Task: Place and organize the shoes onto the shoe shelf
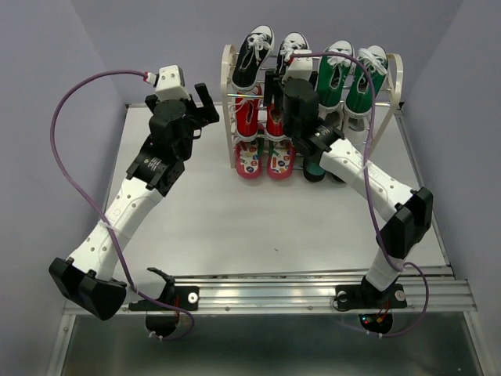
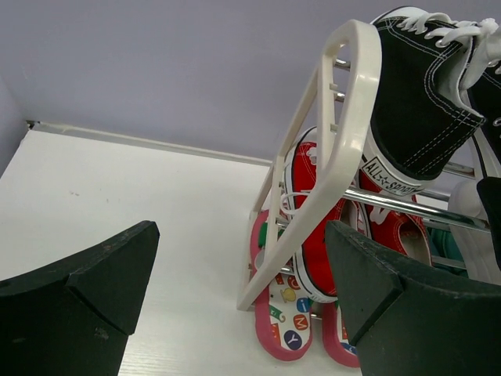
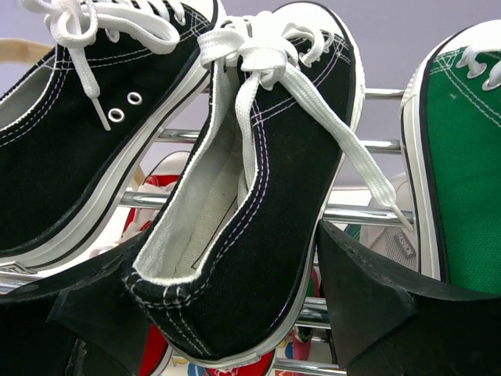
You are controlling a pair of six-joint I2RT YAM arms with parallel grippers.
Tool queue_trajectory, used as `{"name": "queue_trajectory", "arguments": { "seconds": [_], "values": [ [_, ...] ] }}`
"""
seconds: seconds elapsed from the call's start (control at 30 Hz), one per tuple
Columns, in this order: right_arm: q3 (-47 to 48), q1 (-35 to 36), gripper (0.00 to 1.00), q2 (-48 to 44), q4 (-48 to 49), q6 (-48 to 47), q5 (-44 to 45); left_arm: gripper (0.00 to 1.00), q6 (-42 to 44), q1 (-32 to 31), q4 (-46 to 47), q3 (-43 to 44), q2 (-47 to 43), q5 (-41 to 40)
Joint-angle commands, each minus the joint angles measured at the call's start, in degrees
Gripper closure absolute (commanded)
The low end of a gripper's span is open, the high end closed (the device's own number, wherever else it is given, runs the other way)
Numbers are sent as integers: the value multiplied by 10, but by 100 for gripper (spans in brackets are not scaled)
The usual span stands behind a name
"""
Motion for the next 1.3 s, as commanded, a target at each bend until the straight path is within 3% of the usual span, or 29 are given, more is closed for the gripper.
{"name": "queue_trajectory", "arguments": {
  "seconds": [0.0, 0.13, 0.27, 0.47, 0.87, 1.1, 1.27],
  "values": [
    [-7, 15, 48, -9, 65, -32, 1, 1, -9, 9, 33, -5, -20, 13],
    [-18, 15, 50, -6, 80, -39, -25, 1, -12, 14, 33, -8, -17, 20],
    [-35, 21, 62, -13, 110, -53, -48, 1, -12, 17, 34, -8, -15, 23],
    [-71, 21, 70, -35, 163, -73, -110, 1, -13, 24, 35, -6, -6, 38],
    [-46, 21, 71, -30, 167, -41, -117, 1, -18, 36, 35, -3, 7, 60],
    [34, 21, 72, 3, 112, 32, -89, 1, -21, 38, 35, -3, 8, 65],
    [38, 21, 72, 12, 93, 45, -91, 1, -22, 38, 35, -5, 8, 66]
  ]
}}
